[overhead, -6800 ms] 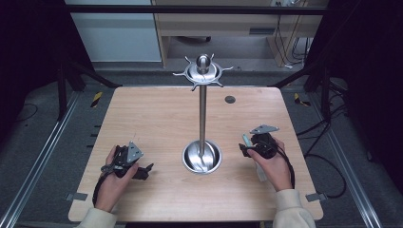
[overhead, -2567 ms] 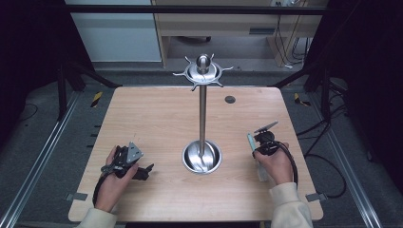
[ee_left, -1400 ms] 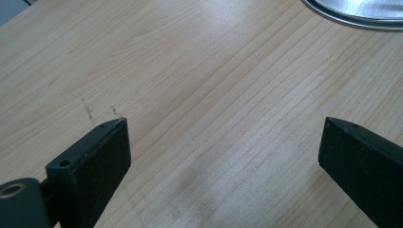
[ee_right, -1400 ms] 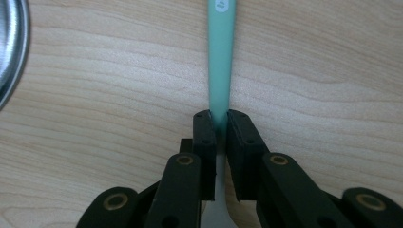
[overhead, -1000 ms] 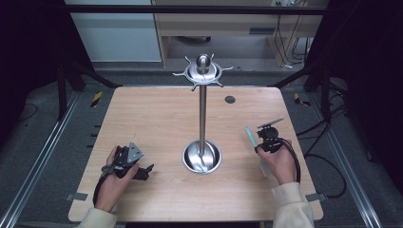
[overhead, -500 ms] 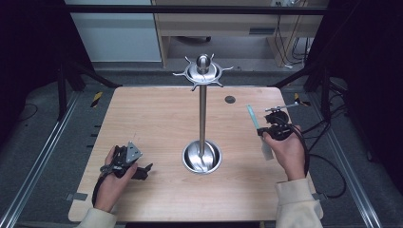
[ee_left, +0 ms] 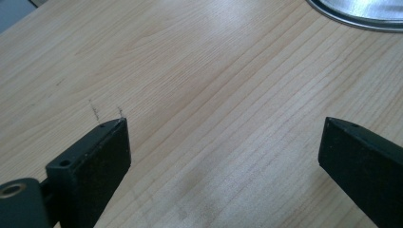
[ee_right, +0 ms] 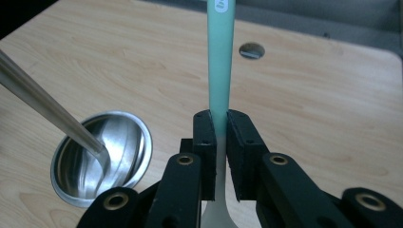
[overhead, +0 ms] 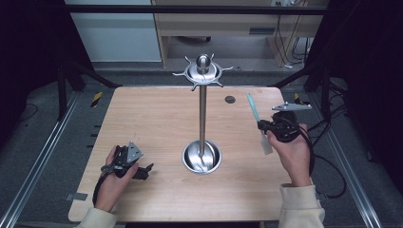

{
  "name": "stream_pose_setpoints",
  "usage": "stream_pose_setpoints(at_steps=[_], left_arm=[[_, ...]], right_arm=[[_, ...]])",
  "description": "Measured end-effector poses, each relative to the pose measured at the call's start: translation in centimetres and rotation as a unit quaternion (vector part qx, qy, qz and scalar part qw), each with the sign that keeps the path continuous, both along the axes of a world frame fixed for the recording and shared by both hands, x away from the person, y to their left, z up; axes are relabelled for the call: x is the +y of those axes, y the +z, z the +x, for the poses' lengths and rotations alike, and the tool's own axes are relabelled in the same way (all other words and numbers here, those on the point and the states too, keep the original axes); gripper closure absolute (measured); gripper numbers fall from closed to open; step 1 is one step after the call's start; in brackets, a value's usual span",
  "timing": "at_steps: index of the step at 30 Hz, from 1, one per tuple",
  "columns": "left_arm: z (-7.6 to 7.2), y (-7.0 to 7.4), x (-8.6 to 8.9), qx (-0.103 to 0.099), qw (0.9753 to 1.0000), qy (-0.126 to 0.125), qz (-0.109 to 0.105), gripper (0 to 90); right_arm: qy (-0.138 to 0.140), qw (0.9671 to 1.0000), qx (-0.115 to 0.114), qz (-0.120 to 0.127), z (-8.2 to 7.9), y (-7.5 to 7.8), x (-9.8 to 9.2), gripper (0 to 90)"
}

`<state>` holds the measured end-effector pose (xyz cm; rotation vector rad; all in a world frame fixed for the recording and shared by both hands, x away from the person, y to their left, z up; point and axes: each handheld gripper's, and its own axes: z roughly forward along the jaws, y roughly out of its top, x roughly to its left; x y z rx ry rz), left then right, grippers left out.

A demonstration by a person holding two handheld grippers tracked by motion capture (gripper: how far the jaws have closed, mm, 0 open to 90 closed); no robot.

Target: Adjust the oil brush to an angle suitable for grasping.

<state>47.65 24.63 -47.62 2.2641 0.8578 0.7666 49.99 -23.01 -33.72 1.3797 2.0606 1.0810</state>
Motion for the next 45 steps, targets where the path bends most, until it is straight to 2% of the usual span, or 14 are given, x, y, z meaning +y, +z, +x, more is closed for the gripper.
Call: stream_pose_setpoints(at_steps=[3,5,10,12,18,26,32,35,39,41,45], left_arm=[[0.0,0.0,-0.1,-0.001,1.0000,-0.005,0.004,3.1],[0.0,0.1,-0.1,-0.001,1.0000,-0.004,0.002,3.2],[0.1,0.1,0.0,0.000,1.0000,-0.001,0.003,3.1],[0.0,0.1,0.0,0.000,1.0000,-0.002,0.002,3.1],[0.1,0.1,0.0,-0.003,1.0000,0.000,-0.001,3.1],[0.1,0.1,0.1,-0.003,1.0000,0.000,-0.001,3.1],[0.1,0.1,0.1,-0.002,1.0000,-0.001,-0.001,3.1],[0.0,0.1,0.1,0.000,1.0000,-0.001,-0.002,3.2],[0.0,0.2,0.2,0.001,1.0000,0.004,-0.005,3.1],[0.1,0.2,0.2,-0.003,1.0000,0.002,-0.002,3.1],[0.0,0.2,0.2,-0.003,1.0000,0.001,-0.001,3.1]], right_arm=[[0.009,0.9996,-0.026,0.001,-0.7,0.8,0.0,82.7],[0.009,0.9995,-0.032,0.002,-0.9,1.0,-0.1,82.7],[0.015,0.9976,-0.061,0.031,-1.8,1.8,-0.9,82.7],[0.021,0.9967,-0.071,0.035,-2.0,2.1,-0.8,82.7],[0.029,0.9947,-0.087,0.046,-2.7,2.9,-0.6,82.7],[0.041,0.9892,-0.117,0.078,-3.8,4.4,-0.6,82.7],[0.050,0.9852,-0.140,0.085,-4.8,5.7,-0.3,82.7],[0.049,0.9854,-0.141,0.081,-5.1,6.1,-0.2,82.7],[0.052,0.9834,-0.154,0.081,-5.8,6.9,0.0,82.7],[0.057,0.9813,-0.163,0.085,-6.2,7.3,-0.1,82.7],[0.063,0.9790,-0.172,0.090,-6.5,7.6,-0.1,82.7]])
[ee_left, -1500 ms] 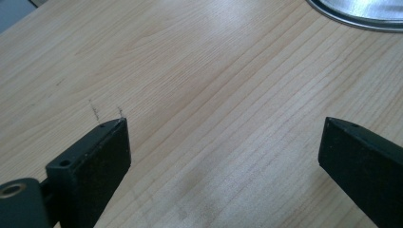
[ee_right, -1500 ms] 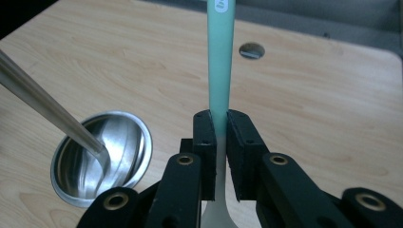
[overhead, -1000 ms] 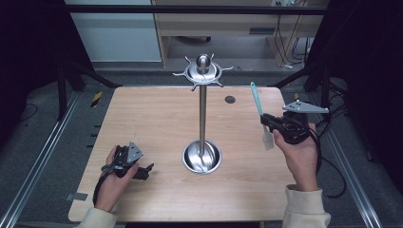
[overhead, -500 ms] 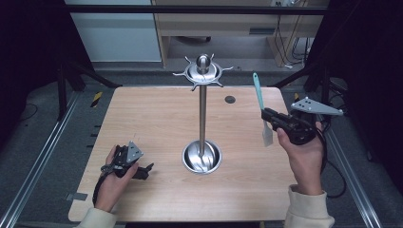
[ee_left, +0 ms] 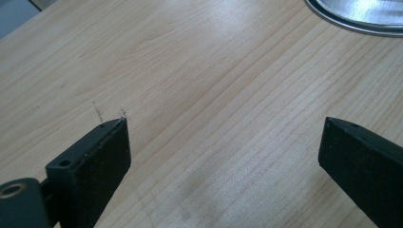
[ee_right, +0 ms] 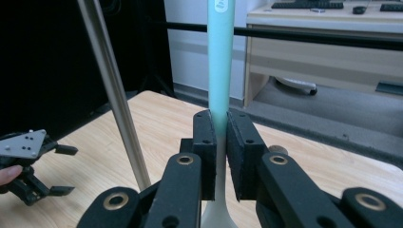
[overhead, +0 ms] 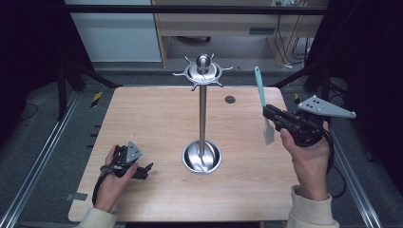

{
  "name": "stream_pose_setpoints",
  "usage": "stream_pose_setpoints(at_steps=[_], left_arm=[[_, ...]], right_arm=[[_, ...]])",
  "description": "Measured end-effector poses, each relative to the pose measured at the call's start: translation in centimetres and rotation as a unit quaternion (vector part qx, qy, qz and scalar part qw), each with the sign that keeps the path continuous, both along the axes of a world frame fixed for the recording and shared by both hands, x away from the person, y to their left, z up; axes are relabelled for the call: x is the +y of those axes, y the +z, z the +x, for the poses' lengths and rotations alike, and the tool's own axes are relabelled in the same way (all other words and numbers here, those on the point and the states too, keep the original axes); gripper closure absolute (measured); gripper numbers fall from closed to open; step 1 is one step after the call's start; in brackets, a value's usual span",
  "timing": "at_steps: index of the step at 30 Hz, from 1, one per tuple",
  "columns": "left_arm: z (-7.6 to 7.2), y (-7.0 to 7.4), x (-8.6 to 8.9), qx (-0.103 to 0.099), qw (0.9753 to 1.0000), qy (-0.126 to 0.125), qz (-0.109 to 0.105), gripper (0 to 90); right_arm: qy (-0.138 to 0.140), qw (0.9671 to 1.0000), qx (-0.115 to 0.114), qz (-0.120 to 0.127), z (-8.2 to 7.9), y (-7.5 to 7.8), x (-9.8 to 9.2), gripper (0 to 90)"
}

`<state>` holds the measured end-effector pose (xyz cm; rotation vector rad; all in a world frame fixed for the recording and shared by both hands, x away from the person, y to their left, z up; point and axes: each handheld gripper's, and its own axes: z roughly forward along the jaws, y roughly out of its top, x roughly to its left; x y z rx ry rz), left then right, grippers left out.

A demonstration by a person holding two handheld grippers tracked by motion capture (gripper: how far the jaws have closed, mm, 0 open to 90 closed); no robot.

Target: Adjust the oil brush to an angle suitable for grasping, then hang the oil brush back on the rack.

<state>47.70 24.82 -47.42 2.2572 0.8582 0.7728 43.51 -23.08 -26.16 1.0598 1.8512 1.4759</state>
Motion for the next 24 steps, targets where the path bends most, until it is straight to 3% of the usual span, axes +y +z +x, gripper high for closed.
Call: stream_pose_setpoints(at_steps=[13,24], left_arm=[[0.0,0.0,-0.1,0.000,1.0000,-0.001,0.001,3.1],[0.0,0.0,0.0,0.001,1.0000,-0.001,0.000,3.1]], right_arm=[[0.019,0.9995,-0.024,0.004,-1.5,1.5,0.5,82.7],[0.037,0.9989,-0.028,0.007,-1.8,1.7,0.9,82.7]])
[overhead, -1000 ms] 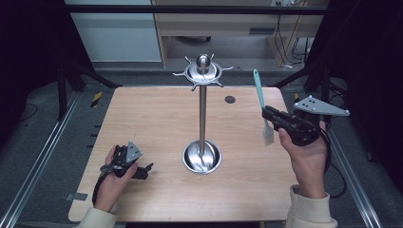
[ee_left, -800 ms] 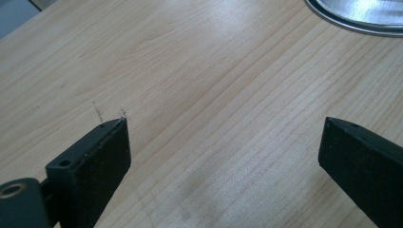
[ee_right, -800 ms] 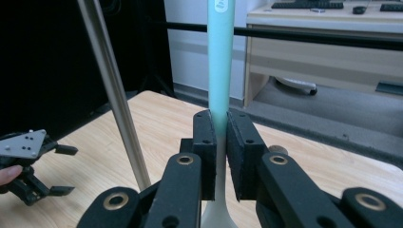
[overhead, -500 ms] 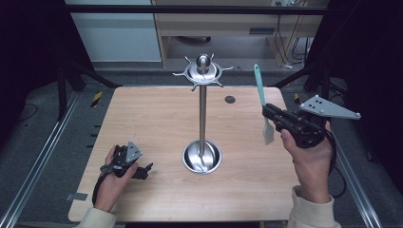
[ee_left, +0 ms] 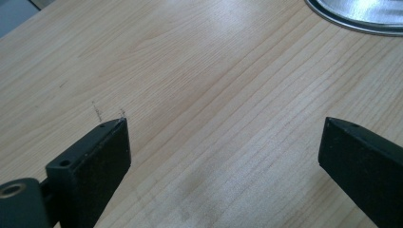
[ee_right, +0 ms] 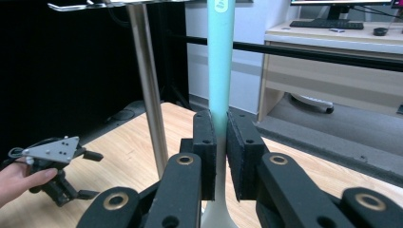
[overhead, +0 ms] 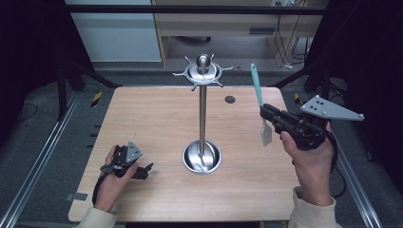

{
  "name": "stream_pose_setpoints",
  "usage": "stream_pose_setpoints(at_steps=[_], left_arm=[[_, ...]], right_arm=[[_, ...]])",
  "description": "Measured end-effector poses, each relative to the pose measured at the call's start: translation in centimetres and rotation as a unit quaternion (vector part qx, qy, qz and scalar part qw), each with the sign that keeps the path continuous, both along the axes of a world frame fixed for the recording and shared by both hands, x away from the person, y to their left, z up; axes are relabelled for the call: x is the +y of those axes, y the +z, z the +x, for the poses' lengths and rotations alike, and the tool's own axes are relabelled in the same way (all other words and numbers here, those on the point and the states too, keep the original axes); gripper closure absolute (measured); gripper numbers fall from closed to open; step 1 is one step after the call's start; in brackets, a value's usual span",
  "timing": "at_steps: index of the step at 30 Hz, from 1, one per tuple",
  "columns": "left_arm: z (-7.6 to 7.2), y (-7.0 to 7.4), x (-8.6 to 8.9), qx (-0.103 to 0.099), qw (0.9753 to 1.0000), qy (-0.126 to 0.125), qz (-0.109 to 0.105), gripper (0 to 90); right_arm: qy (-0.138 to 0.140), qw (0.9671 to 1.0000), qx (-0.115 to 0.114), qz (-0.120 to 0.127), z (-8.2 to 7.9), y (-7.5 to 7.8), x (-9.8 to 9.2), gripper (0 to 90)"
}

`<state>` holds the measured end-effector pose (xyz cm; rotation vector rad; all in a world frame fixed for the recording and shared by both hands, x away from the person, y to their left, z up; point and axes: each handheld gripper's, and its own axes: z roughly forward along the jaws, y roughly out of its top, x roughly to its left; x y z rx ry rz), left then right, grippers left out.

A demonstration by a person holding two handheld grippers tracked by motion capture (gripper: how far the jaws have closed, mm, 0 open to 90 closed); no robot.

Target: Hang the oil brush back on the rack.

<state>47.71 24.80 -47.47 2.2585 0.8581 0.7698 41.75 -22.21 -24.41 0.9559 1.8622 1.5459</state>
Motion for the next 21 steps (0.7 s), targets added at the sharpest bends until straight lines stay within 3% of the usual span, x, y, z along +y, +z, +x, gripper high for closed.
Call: stream_pose_setpoints(at_steps=[21], left_arm=[[0.0,0.1,0.2,-0.002,1.0000,0.003,-0.003,3.1]], right_arm=[[0.038,0.9992,0.007,-0.002,-0.7,-0.3,1.2,82.7]])
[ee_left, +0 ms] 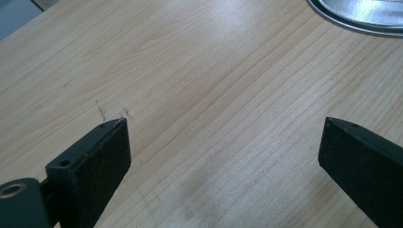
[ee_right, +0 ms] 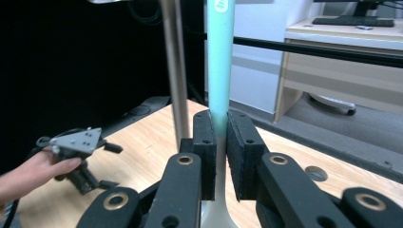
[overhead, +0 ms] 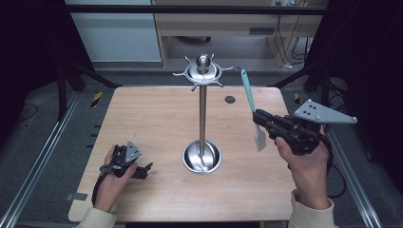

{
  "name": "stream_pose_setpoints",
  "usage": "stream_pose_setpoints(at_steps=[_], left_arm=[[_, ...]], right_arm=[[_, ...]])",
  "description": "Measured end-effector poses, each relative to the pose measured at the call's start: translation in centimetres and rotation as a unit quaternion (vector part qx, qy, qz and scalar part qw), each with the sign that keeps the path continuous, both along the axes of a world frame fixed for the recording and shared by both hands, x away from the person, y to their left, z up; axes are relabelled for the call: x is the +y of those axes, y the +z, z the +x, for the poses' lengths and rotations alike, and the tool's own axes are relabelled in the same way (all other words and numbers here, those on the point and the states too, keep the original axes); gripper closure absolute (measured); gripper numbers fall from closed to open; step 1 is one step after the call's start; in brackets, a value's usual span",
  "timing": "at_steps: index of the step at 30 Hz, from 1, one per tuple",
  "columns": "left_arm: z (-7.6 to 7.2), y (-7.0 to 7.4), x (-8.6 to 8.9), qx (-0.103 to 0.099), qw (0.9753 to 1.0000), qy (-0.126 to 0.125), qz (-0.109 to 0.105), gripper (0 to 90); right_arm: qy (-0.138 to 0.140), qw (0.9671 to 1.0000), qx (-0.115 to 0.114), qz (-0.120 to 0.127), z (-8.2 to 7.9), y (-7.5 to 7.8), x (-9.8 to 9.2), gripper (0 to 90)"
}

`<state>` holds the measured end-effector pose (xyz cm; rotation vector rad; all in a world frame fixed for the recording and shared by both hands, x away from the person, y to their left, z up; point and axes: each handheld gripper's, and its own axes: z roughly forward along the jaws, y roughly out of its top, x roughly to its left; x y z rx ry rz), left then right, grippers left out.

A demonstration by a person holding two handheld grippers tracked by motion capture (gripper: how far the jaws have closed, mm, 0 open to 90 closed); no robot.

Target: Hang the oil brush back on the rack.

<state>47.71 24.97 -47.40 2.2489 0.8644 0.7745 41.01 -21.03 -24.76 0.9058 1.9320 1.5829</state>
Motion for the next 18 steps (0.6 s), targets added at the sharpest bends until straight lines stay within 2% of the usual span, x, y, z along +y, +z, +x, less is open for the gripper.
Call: stream_pose_setpoints(at_steps=[5,8,18], left_arm=[[0.0,0.0,-0.1,-0.001,1.0000,-0.001,0.001,3.1],[-0.1,0.0,-0.1,0.005,1.0000,0.001,0.001,3.1],[0.0,-0.1,-0.1,0.000,1.0000,-0.001,0.001,3.1]], right_arm=[[0.014,0.9999,0.000,-0.003,-0.6,-0.1,0.4,82.7],[0.021,0.9997,0.001,-0.009,-0.7,-0.2,0.7,82.7],[0.043,0.9990,-0.008,-0.012,-0.9,-0.2,1.4,82.6]])
